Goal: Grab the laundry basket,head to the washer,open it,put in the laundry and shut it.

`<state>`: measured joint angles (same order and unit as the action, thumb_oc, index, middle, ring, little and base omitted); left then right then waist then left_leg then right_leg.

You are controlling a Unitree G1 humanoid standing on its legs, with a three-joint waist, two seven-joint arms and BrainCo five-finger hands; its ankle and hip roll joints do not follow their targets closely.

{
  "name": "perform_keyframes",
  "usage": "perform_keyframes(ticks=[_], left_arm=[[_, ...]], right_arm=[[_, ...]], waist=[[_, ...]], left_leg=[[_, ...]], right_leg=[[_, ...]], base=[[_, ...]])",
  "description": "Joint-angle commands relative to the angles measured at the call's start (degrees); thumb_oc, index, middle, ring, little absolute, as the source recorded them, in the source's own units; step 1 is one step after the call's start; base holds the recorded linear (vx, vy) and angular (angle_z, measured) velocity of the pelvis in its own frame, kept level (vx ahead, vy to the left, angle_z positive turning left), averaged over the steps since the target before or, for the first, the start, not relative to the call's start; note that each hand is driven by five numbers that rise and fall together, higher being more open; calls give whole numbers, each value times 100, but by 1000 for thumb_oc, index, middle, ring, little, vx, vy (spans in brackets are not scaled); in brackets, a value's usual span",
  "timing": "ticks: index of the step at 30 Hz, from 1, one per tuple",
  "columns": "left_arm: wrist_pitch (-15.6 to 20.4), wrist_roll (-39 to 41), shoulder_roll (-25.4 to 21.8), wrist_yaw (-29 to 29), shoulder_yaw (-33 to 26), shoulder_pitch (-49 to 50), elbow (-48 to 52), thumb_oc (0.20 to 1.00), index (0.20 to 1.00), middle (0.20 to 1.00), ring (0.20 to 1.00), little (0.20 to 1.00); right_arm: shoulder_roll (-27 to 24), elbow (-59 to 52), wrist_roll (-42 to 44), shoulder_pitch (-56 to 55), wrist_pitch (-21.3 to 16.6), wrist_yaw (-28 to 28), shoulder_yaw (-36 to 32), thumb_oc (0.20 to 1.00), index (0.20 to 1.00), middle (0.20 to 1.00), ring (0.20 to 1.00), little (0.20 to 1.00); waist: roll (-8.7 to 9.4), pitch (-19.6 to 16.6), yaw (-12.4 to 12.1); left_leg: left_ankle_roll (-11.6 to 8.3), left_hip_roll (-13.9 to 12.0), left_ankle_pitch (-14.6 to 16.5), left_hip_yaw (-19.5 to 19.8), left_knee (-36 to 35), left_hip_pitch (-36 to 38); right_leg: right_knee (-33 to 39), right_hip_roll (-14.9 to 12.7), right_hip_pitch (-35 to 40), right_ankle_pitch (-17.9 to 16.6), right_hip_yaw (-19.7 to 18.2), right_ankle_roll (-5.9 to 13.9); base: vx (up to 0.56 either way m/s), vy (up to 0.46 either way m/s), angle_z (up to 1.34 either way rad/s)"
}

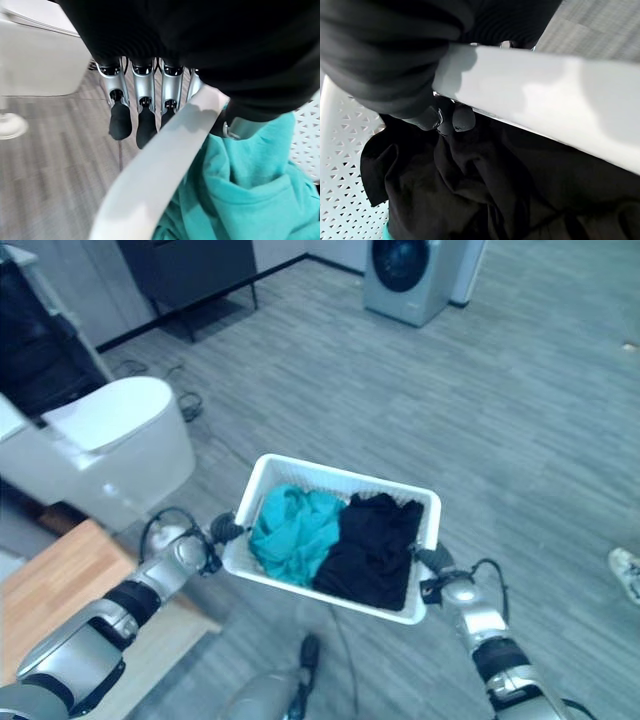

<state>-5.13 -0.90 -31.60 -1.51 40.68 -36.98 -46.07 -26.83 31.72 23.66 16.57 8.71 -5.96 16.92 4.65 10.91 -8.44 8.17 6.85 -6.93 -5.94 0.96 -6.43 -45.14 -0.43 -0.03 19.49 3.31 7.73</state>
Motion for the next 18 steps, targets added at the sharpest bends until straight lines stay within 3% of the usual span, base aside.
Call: perform_keyframes(ticks=[1, 3, 4, 5, 7, 9, 11, 13, 15, 17, 18], left_arm=[[422, -63, 334, -258, -275, -861, 101, 200, 200, 200, 200, 200], [413, -58, 366, -291, -278, -904, 40, 200, 200, 200, 200, 200], [389, -23, 440, -327, -244, -1024, -111, 200, 200, 200, 200, 200], [358, 10, 509, -317, -192, -1086, -165, 200, 200, 200, 200, 200], [357, 11, 539, -320, -182, -1103, -207, 200, 200, 200, 200, 200], [359, 39, 637, -338, -170, -1184, -365, 200, 200, 200, 200, 200], [373, -11, 732, -380, -205, -1229, -527, 200, 200, 200, 200, 200], [381, -58, 747, -404, -277, -1204, -608, 200, 200, 200, 200, 200], [431, -87, 691, -388, -290, -1169, -573, 200, 200, 200, 200, 200], [426, -103, 666, -376, -303, -1122, -589, 200, 200, 200, 200, 200], [459, -78, 678, -376, -310, -1110, -600, 200, 200, 200, 200, 200]], right_arm=[[71, -537, -167, 532, -576, 265, 40, 200, 200, 200, 200, 200], [83, -509, -174, 599, -592, 241, 19, 200, 200, 200, 200, 200], [34, -442, -143, 709, -600, 216, -6, 200, 200, 200, 200, 200], [-58, -427, -97, 726, -582, 215, -33, 200, 200, 200, 200, 200], [-119, -410, -62, 726, -570, 213, -57, 200, 200, 200, 200, 200], [-233, -404, -7, 796, -543, 227, -50, 200, 200, 200, 200, 200], [-337, -428, -1, 754, -511, 251, -70, 200, 200, 200, 200, 200], [-408, -529, -55, 669, -492, 281, -130, 200, 200, 200, 200, 200], [-461, -556, -58, 590, -494, 315, -175, 200, 200, 200, 200, 200], [-552, -607, -56, 523, -471, 361, -215, 200, 200, 200, 200, 200], [-586, -623, -55, 504, -483, 366, -202, 200, 200, 200, 200, 200]], waist=[[-153, -326, 73], [-203, -271, 157], [-340, -172, 377], [-471, -172, 590], [-467, -132, 743], [-431, -131, 937], [-381, -121, 1114], [-399, -121, 1221], [-354, -227, 1269], [-328, -420, 1306], [-374, -510, 1331]], left_leg=[[-467, -397, 288, 151, 315, -319], [-455, -450, 376, 236, 298, -148], [-469, -507, 507, 489, 259, 178], [-527, -578, 612, 703, 218, 422], [-565, -555, 708, 845, 206, 578], [-668, -528, 940, 1024, 159, 831], [-741, -489, 1215, 1224, 108, 1190], [-802, -602, 1557, 1280, 142, 1624], [-865, -672, 1774, 1260, 222, 1885], [-956, -851, 1797, 1264, 347, 2113], [-1054, -1006, 1634, 1236, 557, 2144]], right_leg=[[613, -198, 439, -2500, -262, 419], [390, -230, 171, -2344, -264, 357], [510, -302, -383, -1901, -212, 138], [994, -140, -767, -1507, -320, -33], [1378, -115, -777, -1350, -368, -68], [2675, -163, -1148, -1587, -608, -15], [3770, -300, -1444, -2106, -714, 173], [4486, -398, -1589, -2409, -320, 325], [4587, -421, -1441, -2500, -177, 357], [4296, -371, -1335, -2661, -179, 275], [4159, -311, -1270, -2678, -133, 199]], base=[[282, 21, 2], [202, -19, 49], [434, -69, 70], [446, -75, 52], [322, -117, 25], [402, -200, 83], [486, -212, 58], [545, -233, 50], [472, -234, 40], [499, -287, 26], [451, -292, 23]])
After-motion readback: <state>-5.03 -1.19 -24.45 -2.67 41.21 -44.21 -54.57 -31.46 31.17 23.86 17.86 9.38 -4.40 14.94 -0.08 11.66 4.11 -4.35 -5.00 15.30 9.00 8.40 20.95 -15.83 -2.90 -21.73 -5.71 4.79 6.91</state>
